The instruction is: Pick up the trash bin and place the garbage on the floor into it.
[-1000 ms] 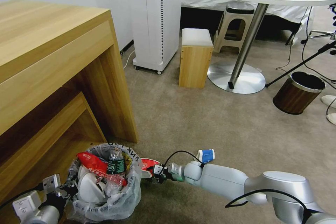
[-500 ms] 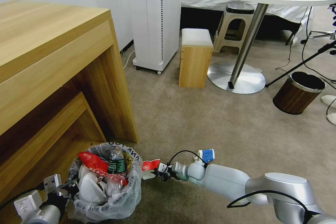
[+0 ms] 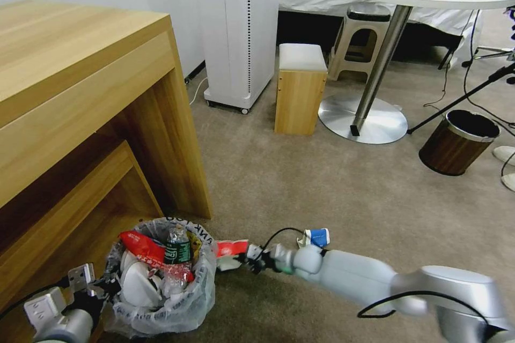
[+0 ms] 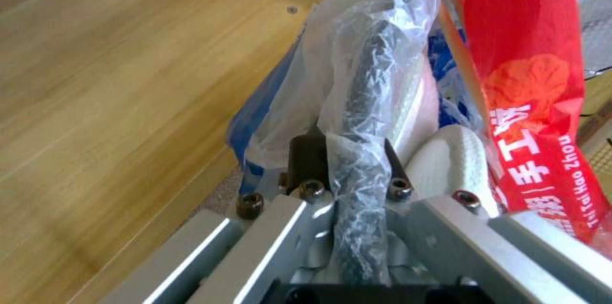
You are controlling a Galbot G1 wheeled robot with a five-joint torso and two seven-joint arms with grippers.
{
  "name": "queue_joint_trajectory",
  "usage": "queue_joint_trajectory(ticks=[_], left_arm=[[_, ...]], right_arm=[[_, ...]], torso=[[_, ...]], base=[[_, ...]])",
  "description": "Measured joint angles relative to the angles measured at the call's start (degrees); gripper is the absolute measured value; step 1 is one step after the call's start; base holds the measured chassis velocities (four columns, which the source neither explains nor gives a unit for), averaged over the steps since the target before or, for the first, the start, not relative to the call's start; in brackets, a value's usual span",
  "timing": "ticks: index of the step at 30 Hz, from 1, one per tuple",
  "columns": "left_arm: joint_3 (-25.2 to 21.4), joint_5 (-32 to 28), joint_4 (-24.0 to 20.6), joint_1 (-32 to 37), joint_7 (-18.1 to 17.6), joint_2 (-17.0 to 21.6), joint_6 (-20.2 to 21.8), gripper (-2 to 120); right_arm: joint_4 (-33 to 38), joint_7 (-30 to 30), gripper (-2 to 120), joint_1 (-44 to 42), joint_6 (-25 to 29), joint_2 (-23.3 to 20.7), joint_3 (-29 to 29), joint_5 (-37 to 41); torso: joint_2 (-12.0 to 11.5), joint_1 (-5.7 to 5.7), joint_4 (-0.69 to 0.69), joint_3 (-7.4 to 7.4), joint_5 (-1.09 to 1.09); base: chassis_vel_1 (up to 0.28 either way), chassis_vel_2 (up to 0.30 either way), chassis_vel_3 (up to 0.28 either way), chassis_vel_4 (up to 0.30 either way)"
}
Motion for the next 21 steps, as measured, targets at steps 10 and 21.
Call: queue_joint_trajectory(ticks=[10,21], left_arm=[[1.3,0.2,1.9,-1.3,0.0,0.9,0.1,1],[1.6,0.1,0.1,-1.3,-0.1,1.0,0.4,1]], right_arm=[[20.9,-4.7,3,-6.0,5.9,-15.3,15.5,4.3],[41.9,-8.5,3,-0.6,5.4,-19.0,16.1,11.5]], torso=[[0.0,0.00,0.02,0.00,0.04],[0.0,0.00,0.04,-0.01,0.04]], base=[[0.000,0.000,0.000,0.000],[0.000,0.000,0.000,0.000]])
